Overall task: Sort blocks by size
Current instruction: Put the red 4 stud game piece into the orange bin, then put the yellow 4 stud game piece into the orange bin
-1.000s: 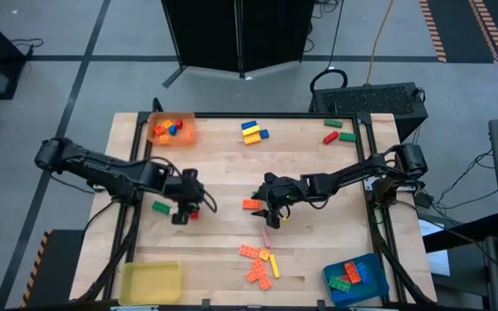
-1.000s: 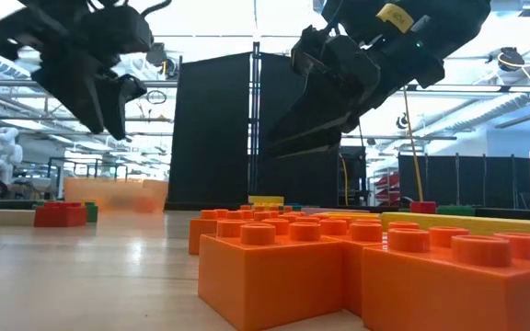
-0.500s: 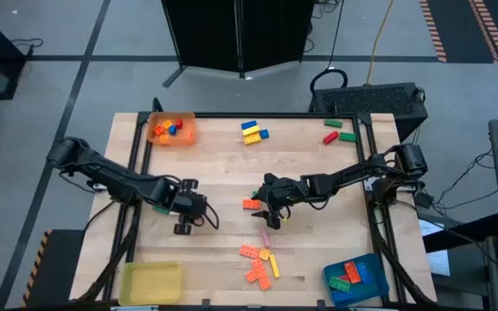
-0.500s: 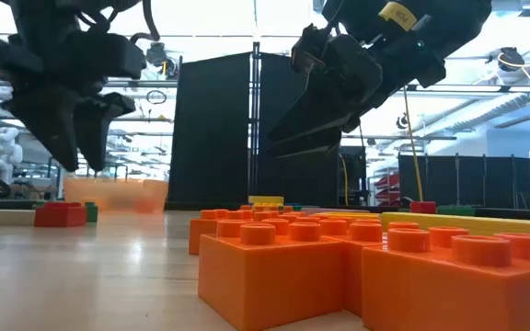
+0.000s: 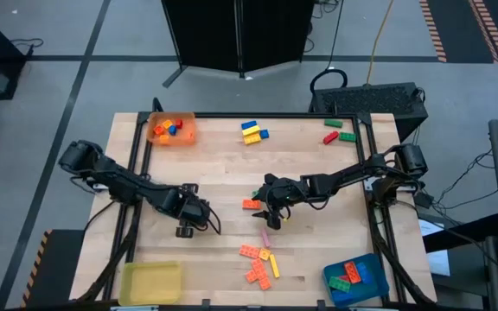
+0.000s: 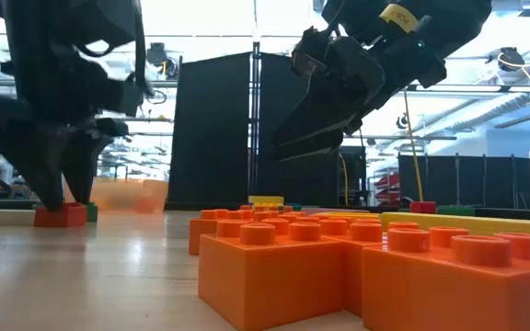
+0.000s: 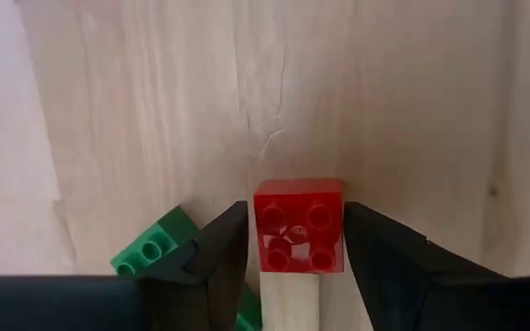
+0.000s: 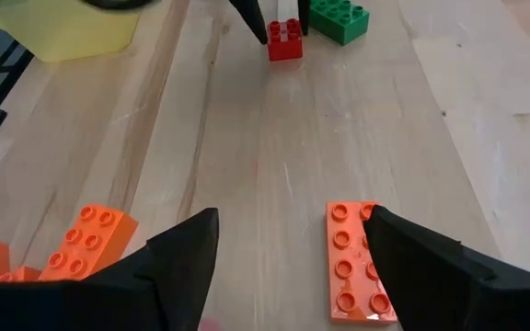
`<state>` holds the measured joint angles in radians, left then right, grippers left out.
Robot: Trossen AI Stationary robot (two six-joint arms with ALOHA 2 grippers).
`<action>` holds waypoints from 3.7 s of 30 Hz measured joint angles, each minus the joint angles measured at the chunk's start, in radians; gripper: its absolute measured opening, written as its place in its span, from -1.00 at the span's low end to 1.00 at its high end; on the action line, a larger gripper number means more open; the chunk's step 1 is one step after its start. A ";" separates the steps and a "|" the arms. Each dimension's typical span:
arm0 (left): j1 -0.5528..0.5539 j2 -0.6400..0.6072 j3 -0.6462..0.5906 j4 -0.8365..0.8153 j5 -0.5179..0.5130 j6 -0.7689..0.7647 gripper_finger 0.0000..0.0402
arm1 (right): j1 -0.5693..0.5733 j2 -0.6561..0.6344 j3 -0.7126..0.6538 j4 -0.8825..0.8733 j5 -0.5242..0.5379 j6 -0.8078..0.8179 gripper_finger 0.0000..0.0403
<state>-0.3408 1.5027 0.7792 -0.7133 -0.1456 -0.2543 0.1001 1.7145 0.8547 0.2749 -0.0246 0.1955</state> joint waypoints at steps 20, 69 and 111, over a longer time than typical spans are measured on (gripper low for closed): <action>-0.001 0.065 0.002 0.001 -0.015 0.025 -0.02 | 0.000 0.000 0.000 0.000 -0.002 0.002 0.33; 0.890 -0.288 0.015 0.118 -0.330 0.068 -0.28 | 0.000 0.000 0.000 0.004 -0.002 0.002 0.33; 0.982 -0.288 0.015 0.244 0.095 0.244 0.06 | -0.002 0.000 0.000 -0.042 0.150 -0.009 0.33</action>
<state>0.6416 1.2148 0.7944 -0.4697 -0.0504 -0.0098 0.0983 1.7149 0.8547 0.2328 0.1258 0.1865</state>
